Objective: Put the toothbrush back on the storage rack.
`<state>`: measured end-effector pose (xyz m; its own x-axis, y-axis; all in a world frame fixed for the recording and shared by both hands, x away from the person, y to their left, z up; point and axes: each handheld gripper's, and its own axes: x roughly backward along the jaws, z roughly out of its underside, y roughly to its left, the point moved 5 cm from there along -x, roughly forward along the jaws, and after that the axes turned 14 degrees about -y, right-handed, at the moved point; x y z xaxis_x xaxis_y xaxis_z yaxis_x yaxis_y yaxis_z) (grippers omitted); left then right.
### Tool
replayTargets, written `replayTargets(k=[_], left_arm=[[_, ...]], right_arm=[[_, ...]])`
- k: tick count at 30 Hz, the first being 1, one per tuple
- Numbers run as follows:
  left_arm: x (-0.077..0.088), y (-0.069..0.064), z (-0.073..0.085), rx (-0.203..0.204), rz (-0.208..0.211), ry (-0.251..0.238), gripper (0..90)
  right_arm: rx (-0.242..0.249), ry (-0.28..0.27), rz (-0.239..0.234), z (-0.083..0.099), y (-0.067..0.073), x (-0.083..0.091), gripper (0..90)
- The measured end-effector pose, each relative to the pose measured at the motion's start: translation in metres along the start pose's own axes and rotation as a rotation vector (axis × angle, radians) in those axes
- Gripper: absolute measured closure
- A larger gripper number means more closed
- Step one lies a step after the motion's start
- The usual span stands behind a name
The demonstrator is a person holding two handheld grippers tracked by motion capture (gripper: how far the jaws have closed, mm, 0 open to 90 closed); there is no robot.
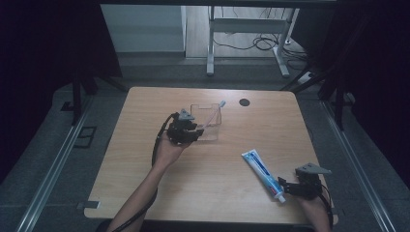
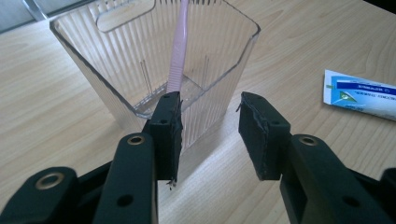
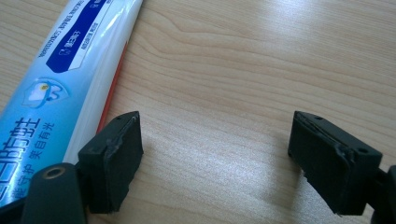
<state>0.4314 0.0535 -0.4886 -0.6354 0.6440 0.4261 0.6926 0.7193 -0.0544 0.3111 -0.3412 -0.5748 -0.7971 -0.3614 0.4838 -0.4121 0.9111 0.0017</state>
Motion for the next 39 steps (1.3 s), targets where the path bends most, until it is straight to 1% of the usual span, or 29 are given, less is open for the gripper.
replayTargets(k=[7,18,24,29,39], left_arm=[[0.005,0.000,0.007,0.026,0.009,-0.011,59.3],[0.016,-0.002,0.015,0.038,0.020,-0.024,59.3],[0.020,-0.003,0.021,0.045,0.024,-0.022,59.3],[0.023,-0.004,0.026,0.042,0.027,-0.018,59.3],[0.031,-0.008,0.033,0.059,0.037,-0.030,59.3]], right_arm=[[0.001,-0.001,0.000,0.000,0.000,0.000,17.4],[0.001,0.000,0.000,0.000,0.000,0.000,17.4],[0.001,0.000,0.000,0.000,0.000,0.000,17.4],[0.001,0.000,0.000,0.000,0.000,0.000,17.4],[0.001,0.000,0.000,0.000,0.000,0.000,17.4]])
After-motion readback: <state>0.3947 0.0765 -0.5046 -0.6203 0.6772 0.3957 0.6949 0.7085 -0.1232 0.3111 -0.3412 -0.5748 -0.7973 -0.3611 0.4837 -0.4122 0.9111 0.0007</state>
